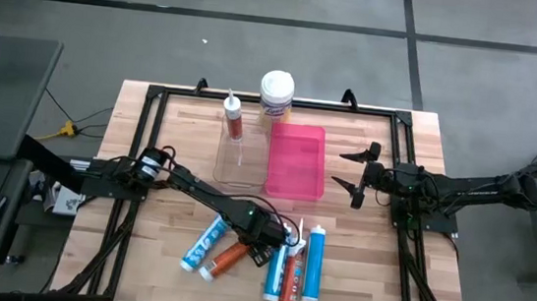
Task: Pick & place silicon tubes, Sealant and Lysol wipes
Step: Put the left orange sealant into the transparent container
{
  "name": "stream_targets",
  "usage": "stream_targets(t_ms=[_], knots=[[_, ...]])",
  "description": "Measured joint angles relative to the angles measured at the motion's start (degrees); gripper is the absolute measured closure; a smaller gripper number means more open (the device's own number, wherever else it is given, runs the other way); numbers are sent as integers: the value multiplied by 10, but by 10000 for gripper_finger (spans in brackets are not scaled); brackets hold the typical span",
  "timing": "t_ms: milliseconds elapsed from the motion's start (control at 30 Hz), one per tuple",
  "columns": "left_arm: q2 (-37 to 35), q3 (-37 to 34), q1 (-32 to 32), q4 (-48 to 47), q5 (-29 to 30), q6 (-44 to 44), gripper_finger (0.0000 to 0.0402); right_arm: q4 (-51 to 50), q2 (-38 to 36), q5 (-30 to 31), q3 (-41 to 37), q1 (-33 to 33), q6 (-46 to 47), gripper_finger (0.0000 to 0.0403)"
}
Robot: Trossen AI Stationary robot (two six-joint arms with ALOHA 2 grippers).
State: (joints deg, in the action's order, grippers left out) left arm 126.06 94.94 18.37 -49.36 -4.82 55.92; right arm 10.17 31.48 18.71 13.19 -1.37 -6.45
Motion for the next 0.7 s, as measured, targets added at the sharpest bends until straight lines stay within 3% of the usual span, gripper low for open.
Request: stream_targets(t_ms=[700], knots=[[0, 0, 6, -3, -9, -62, 206, 0, 0, 0, 0, 0, 0, 82]])
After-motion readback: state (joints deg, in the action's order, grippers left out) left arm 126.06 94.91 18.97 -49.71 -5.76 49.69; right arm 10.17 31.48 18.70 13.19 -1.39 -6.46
